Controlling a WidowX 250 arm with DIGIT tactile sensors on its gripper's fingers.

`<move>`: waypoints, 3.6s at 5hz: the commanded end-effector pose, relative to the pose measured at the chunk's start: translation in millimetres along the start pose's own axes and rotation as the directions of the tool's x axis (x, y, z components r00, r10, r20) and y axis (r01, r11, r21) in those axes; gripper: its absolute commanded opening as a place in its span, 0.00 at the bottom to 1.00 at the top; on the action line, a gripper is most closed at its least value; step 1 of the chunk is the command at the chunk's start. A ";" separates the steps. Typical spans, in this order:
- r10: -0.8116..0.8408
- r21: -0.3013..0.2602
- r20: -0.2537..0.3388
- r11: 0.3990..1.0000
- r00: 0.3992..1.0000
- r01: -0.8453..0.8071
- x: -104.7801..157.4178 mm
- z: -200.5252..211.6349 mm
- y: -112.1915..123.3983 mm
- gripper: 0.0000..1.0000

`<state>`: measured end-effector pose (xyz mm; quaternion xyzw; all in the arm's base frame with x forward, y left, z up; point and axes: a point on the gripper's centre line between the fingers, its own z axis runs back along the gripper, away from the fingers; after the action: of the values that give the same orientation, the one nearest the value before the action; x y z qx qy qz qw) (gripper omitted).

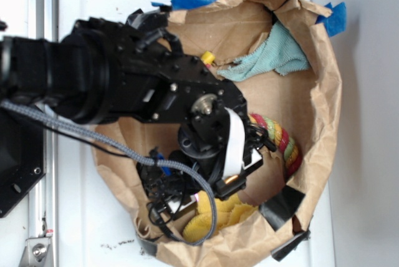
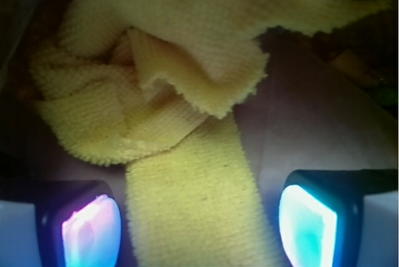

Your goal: Grab the yellow cloth.

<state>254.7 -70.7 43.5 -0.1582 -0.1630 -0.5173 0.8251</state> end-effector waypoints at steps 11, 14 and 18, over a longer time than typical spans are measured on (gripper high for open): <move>0.295 0.225 0.058 0.927 0.954 -0.300 1.5 92.6 68.6 0.00; 0.402 0.276 0.022 0.877 0.915 -0.393 2.8 111.5 73.5 0.00; 0.757 0.467 -0.123 0.614 0.641 -0.636 11.9 156.0 26.8 0.00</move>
<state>263.5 20.3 166.3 0.0334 -0.0280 -0.1219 0.9916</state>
